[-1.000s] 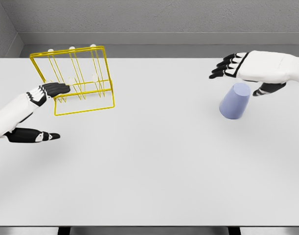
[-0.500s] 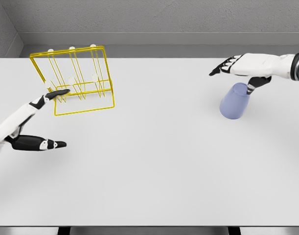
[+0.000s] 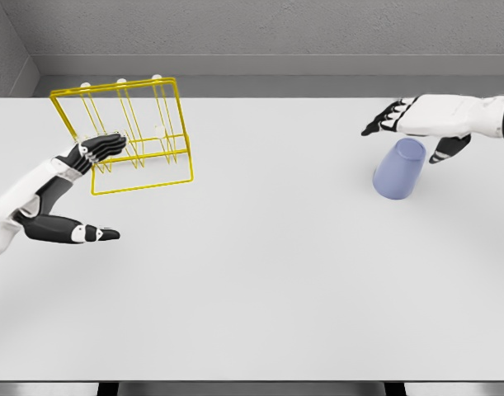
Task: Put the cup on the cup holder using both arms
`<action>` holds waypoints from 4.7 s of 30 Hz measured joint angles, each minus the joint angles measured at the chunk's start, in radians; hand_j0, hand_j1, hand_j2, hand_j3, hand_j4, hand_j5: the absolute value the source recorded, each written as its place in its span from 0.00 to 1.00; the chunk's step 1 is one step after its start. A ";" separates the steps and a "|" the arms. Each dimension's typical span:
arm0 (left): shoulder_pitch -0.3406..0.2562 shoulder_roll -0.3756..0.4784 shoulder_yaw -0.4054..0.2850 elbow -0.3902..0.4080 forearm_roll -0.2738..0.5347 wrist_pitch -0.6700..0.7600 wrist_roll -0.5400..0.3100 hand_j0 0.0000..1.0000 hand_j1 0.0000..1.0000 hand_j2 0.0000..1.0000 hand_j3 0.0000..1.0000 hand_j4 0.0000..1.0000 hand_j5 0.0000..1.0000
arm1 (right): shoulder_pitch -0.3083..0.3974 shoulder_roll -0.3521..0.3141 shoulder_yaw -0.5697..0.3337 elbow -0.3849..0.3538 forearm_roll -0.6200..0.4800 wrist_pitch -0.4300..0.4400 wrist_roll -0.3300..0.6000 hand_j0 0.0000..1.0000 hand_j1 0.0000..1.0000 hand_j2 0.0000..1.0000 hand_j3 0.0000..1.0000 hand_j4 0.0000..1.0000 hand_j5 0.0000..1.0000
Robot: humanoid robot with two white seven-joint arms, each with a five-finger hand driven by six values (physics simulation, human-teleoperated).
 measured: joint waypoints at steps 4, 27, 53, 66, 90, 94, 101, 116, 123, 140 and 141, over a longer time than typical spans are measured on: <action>-0.029 -0.002 -0.061 0.000 0.031 0.045 -0.003 1.00 1.00 1.00 1.00 1.00 1.00 | 0.000 0.011 0.030 0.034 0.003 0.000 0.000 1.00 1.00 1.00 1.00 1.00 1.00; -0.066 -0.118 -0.126 0.004 0.169 0.335 -0.047 1.00 1.00 1.00 1.00 1.00 1.00 | 0.006 0.097 0.045 0.157 0.056 0.004 0.003 0.80 0.80 0.80 0.80 0.80 0.80; -0.080 -0.264 -0.146 0.099 0.160 0.381 -0.047 1.00 1.00 1.00 1.00 1.00 1.00 | 0.006 0.076 0.047 0.146 0.077 0.001 0.000 0.60 0.60 0.60 0.60 0.60 0.60; -0.101 -0.282 -0.169 0.128 0.159 0.382 -0.047 1.00 1.00 1.00 1.00 1.00 1.00 | 0.006 0.012 0.011 0.020 0.074 -0.001 0.000 0.53 0.53 0.53 0.53 0.53 0.53; -0.109 -0.329 -0.176 0.171 0.142 0.382 -0.047 1.00 1.00 1.00 1.00 1.00 1.00 | 0.051 0.006 0.023 -0.441 0.090 -0.001 0.001 0.46 0.46 0.46 0.46 0.46 0.46; -0.110 -0.330 -0.176 0.174 0.142 0.382 -0.047 1.00 1.00 1.00 1.00 1.00 1.00 | 0.051 0.032 0.025 -0.453 0.091 -0.001 0.001 0.46 0.46 0.46 0.46 0.46 0.46; -0.117 -0.331 -0.179 0.180 0.142 0.382 -0.047 1.00 1.00 1.00 1.00 1.00 1.00 | 0.052 0.089 0.034 -0.456 0.110 -0.001 0.000 0.46 0.46 0.46 0.46 0.46 0.46; -0.120 -0.331 -0.183 0.183 0.142 0.382 -0.047 1.00 1.00 1.00 1.00 1.00 1.00 | 0.049 0.221 0.101 -0.419 0.163 0.000 0.000 0.46 0.46 0.46 0.46 0.46 0.46; -0.120 -0.331 -0.183 0.183 0.142 0.382 -0.047 1.00 1.00 1.00 1.00 1.00 1.00 | 0.055 0.238 0.111 -0.392 0.178 0.000 0.000 0.48 0.48 0.48 0.48 0.48 0.48; -0.120 -0.331 -0.183 0.182 0.142 0.382 -0.047 1.00 1.00 1.00 1.00 1.00 1.00 | 0.061 0.238 0.112 -0.391 0.199 0.000 0.000 0.96 0.96 0.96 0.96 0.96 0.96; -0.121 -0.331 -0.183 0.182 0.142 0.382 -0.047 1.00 1.00 1.00 1.00 1.00 1.00 | 0.061 0.238 0.112 -0.391 0.203 0.000 0.000 0.99 0.99 0.99 0.99 0.99 0.99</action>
